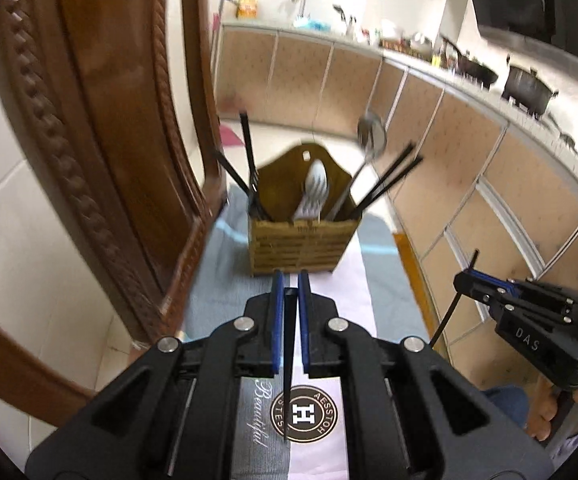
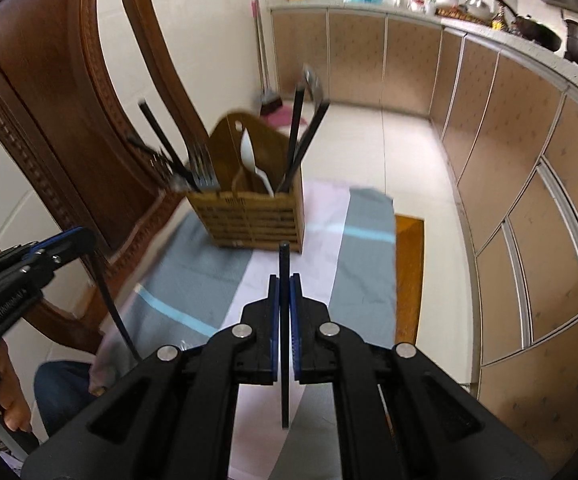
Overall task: Organize utensils
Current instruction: 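Lift both chopsticks into the wooden holder and open both tools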
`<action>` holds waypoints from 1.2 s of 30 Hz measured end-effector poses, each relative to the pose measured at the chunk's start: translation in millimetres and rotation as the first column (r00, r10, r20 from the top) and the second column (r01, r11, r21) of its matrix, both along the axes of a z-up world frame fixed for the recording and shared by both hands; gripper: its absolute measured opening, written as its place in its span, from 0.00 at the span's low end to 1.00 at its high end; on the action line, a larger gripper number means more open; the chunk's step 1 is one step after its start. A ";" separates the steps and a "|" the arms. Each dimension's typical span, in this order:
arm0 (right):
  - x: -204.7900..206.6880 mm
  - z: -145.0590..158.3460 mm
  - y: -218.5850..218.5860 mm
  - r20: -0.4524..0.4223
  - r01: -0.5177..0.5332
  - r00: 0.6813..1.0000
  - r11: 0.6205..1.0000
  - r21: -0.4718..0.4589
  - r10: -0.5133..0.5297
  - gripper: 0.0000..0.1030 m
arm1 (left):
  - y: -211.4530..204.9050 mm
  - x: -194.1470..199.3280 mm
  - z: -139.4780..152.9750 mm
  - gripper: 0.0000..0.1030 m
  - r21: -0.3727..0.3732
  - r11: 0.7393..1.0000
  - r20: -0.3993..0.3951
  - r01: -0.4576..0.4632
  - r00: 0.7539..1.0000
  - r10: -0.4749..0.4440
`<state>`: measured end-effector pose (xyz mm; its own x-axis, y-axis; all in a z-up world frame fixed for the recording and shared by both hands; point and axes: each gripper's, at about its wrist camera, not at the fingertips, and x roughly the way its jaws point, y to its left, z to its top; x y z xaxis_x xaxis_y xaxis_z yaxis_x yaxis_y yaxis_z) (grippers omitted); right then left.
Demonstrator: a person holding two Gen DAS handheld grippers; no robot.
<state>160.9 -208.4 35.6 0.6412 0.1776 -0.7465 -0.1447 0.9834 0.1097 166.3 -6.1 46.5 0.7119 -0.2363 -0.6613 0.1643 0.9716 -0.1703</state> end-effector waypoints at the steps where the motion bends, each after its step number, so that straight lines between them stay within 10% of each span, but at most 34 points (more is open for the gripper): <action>1: -2.4 3.8 -1.6 0.013 0.003 1.000 1.000 0.003 -0.003 0.05 | 2.8 -4.0 6.3 0.07 -0.006 1.000 0.017 -0.009 1.000 0.009; 27: -16.7 8.8 0.3 0.098 0.029 0.995 0.999 -0.037 -0.025 0.05 | 8.2 -15.2 14.8 0.07 0.000 0.999 0.052 -0.034 0.998 0.034; 36: -36.7 82.3 1.4 0.322 0.047 0.946 0.999 -0.004 -0.043 0.05 | 5.2 -30.0 96.3 0.07 0.014 1.000 0.254 -0.027 0.967 0.022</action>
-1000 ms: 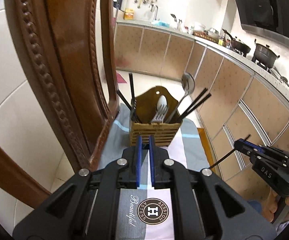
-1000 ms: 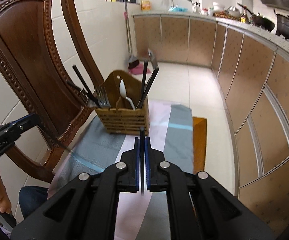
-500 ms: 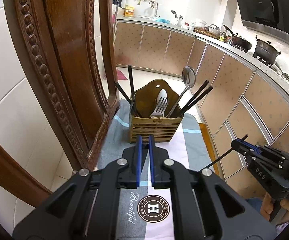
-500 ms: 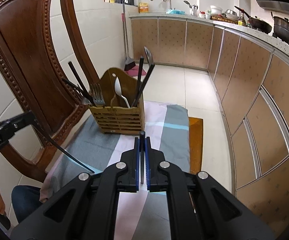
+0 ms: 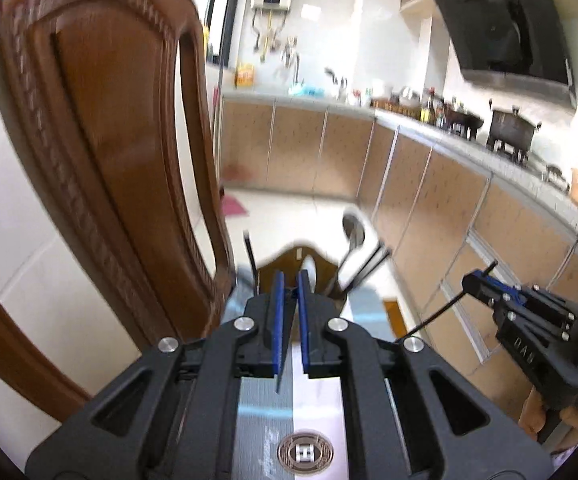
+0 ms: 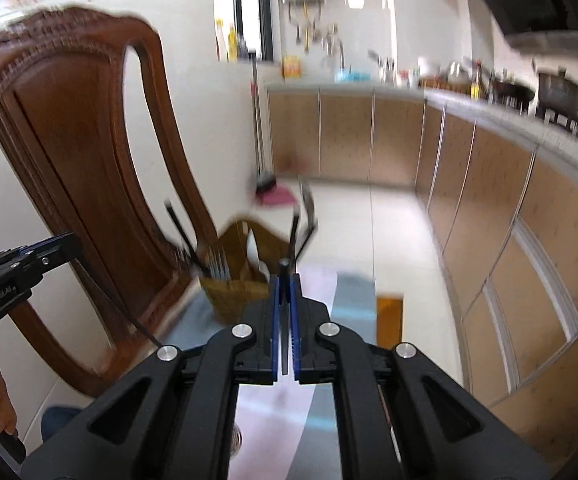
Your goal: Organize utensils
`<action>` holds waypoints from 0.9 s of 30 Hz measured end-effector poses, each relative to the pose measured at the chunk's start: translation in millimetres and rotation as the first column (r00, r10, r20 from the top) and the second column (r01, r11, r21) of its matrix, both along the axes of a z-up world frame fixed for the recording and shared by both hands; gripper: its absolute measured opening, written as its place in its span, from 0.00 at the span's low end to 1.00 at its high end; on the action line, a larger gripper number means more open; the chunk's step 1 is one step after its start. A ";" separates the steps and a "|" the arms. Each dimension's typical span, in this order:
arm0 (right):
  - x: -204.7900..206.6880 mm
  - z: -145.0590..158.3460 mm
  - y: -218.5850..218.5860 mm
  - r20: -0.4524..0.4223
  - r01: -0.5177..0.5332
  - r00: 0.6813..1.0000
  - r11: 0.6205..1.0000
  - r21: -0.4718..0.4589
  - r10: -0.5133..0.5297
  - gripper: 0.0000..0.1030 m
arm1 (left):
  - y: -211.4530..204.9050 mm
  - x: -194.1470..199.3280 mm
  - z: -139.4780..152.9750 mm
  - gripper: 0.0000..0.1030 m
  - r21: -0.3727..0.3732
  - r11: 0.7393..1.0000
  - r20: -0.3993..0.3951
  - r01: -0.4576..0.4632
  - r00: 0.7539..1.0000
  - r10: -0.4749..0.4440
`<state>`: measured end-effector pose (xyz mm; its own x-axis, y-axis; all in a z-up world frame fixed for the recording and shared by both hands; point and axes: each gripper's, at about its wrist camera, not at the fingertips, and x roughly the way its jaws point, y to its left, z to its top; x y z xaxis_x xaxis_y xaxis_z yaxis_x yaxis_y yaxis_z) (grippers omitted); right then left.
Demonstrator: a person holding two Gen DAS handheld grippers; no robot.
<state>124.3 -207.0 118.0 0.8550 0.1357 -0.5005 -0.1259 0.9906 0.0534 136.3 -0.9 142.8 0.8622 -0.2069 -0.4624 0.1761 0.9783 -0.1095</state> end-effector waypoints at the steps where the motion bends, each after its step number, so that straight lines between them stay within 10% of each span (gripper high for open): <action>1: 0.1 9.8 1.7 0.024 0.002 1.000 1.000 -0.001 -0.002 0.05 | 0.0 0.9 11.5 0.07 -0.002 1.000 0.032 -0.004 0.999 0.004; 7: 13.5 44.4 7.6 0.102 -0.009 0.995 0.999 0.036 0.006 0.05 | -7.2 15.7 53.2 0.07 0.002 1.000 0.153 -0.009 0.988 0.008; 18: 79.5 68.5 19.6 0.117 -0.018 0.993 0.998 0.054 0.011 0.05 | -27.1 91.3 74.2 0.07 0.035 0.999 0.148 -0.033 0.989 0.027; 27: 124.2 42.1 18.8 0.124 -0.008 0.992 0.997 0.083 -0.002 0.05 | -27.4 144.3 29.9 0.07 -0.001 0.999 0.105 -0.035 0.994 0.034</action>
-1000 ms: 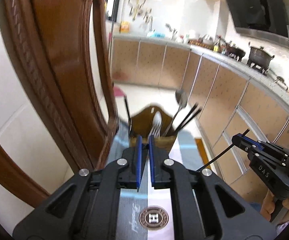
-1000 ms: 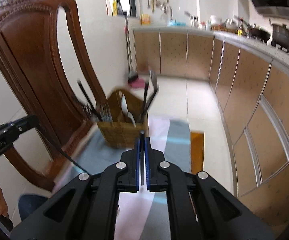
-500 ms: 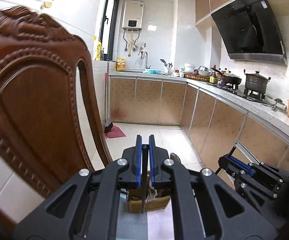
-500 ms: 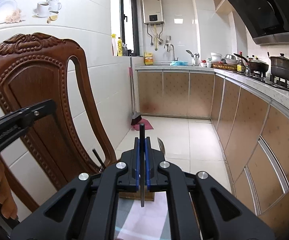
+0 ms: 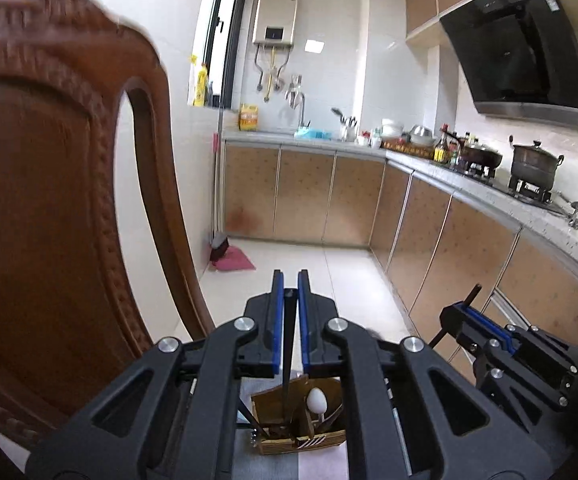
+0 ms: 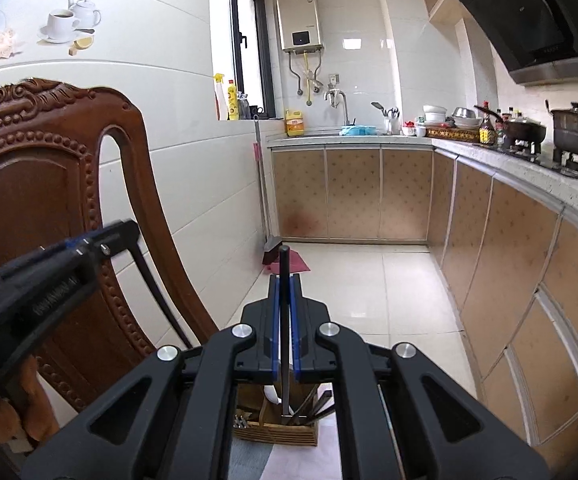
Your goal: Organize utensils
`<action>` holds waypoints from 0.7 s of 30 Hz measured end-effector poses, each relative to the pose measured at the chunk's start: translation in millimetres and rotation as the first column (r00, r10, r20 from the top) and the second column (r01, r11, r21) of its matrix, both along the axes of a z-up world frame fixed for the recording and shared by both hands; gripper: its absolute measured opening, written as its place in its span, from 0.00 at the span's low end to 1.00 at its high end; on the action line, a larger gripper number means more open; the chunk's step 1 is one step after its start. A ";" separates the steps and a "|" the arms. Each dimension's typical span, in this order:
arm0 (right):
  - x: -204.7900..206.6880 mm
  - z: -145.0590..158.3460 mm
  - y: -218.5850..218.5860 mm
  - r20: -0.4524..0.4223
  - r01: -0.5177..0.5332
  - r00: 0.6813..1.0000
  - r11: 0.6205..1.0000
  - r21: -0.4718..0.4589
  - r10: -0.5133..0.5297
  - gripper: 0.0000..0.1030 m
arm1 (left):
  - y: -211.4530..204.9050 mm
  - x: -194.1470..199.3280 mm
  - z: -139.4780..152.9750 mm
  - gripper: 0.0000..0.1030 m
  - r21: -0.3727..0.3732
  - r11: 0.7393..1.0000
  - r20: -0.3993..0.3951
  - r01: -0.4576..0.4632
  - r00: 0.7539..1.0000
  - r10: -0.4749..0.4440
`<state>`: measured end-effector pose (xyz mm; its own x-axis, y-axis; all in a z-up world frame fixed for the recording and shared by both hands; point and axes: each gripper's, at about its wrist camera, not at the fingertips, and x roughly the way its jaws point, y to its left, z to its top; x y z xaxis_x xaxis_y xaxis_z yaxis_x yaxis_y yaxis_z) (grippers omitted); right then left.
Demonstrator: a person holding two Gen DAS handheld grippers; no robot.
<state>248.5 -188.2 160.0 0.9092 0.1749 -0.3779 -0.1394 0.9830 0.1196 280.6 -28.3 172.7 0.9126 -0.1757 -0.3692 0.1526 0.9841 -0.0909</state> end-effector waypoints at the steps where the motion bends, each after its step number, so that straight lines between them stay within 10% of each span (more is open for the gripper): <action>1: 6.5 -9.2 0.6 -0.011 -0.002 1.000 1.000 -0.003 0.002 0.05 | 1.6 5.7 -11.1 0.07 -0.010 1.000 -0.013 0.005 1.000 -0.006; 21: 36.4 -97.3 22.3 -0.162 -0.071 0.985 0.994 -0.089 0.056 0.08 | 4.5 18.6 -82.8 0.08 0.012 0.999 -0.131 0.037 0.991 -0.035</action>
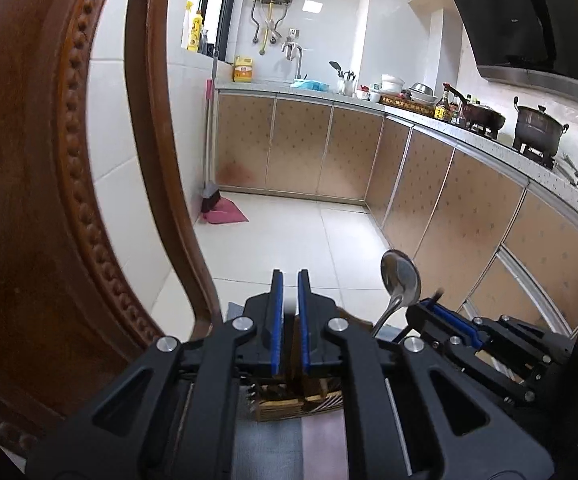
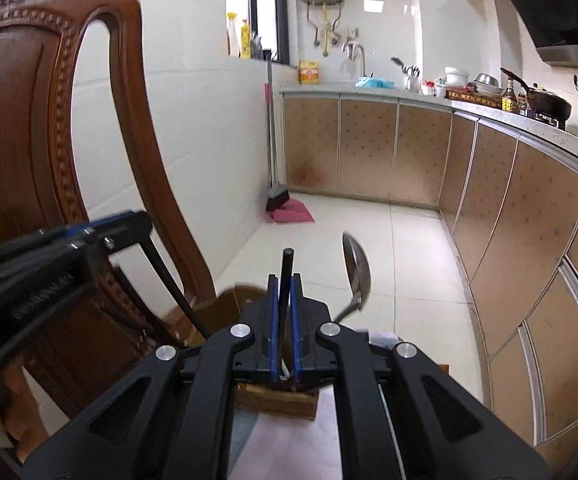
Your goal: Organize utensils
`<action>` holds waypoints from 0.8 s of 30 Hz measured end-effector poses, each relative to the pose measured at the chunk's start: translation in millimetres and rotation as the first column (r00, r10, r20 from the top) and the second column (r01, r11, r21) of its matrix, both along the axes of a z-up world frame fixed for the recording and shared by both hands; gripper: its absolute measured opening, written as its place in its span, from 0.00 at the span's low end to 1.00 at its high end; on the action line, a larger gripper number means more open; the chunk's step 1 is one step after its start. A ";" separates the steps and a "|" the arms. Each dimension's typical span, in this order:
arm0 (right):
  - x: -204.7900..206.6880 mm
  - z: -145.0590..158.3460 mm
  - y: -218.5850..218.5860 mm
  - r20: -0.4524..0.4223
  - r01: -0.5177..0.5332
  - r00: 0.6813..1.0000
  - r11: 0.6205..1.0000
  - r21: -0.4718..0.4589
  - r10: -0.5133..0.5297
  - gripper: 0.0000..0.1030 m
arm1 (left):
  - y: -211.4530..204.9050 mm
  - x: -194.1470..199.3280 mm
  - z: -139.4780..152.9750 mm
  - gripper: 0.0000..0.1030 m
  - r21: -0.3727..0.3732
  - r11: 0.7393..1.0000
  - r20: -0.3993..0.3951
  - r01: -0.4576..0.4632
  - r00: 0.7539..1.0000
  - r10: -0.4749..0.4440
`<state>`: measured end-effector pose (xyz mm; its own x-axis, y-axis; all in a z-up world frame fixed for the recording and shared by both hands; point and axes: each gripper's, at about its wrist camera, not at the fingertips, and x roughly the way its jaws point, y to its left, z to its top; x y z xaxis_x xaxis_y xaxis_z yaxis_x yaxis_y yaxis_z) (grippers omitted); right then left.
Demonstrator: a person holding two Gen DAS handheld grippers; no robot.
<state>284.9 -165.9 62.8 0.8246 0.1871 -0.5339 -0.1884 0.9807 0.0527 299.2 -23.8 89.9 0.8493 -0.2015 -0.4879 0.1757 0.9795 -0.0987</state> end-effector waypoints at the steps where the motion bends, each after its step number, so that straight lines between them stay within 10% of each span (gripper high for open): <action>1: -2.2 -0.7 -0.6 0.000 -0.001 1.000 1.000 0.003 0.001 0.12 | 0.1 -5.0 0.8 0.15 0.011 1.000 0.004 0.000 1.000 0.000; 4: -18.0 4.1 -4.7 0.014 -0.008 1.000 1.000 0.018 0.008 0.36 | -0.8 -20.9 6.9 0.43 0.018 1.000 0.028 0.007 1.000 -0.007; 13: -110.3 42.3 -32.0 0.168 -0.002 0.986 0.997 0.079 -0.012 0.73 | 11.2 -114.0 21.7 0.81 0.008 0.999 0.134 -0.033 0.991 0.032; 24: -215.1 32.3 -54.2 0.174 0.102 0.978 0.992 0.072 -0.113 0.89 | 12.6 -219.1 2.0 0.94 0.050 0.991 0.124 -0.120 0.986 0.113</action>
<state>69.8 -220.1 95.1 0.9221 0.1206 -0.3677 -0.0941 0.9916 0.0892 80.1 -11.2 91.9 0.9187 -0.0720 -0.3882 0.0668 0.9974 -0.0269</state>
